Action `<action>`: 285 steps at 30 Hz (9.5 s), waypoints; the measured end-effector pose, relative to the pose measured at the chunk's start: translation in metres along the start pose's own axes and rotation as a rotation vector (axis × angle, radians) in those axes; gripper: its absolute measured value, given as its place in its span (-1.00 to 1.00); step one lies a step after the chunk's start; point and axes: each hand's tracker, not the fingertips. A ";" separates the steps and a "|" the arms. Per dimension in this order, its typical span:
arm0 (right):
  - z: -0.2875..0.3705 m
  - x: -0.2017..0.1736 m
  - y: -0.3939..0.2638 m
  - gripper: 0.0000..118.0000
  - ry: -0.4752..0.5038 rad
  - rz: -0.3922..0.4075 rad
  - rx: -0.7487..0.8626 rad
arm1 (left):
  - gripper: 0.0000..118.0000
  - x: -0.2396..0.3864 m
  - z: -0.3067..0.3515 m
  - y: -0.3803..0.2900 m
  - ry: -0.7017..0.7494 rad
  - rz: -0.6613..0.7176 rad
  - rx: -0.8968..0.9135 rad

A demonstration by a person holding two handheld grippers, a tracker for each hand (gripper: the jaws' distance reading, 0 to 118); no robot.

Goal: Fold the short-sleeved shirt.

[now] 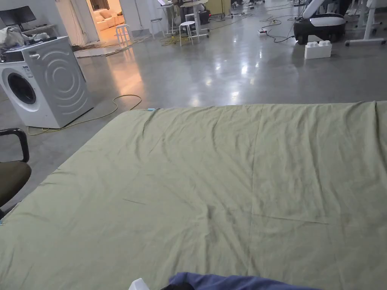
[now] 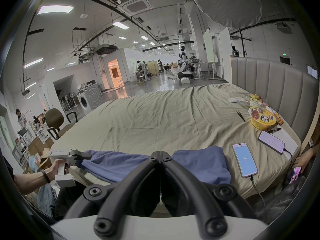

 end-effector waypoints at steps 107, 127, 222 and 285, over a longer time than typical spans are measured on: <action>0.047 0.060 -0.065 -0.99 -0.031 -0.226 -0.083 | -0.42 0.246 -0.052 -0.185 -0.121 -0.693 -0.215; -0.028 0.020 -0.049 -0.99 0.143 -0.074 -0.213 | -0.99 0.251 -0.070 -0.194 -0.188 -0.712 -0.300; 0.001 -0.025 0.087 -0.99 -0.042 0.204 0.421 | -1.00 0.322 0.172 -0.154 0.093 -1.225 0.732; 0.011 -0.035 0.089 1.00 -0.021 0.207 0.460 | 1.00 0.328 0.186 -0.152 0.046 -1.191 0.744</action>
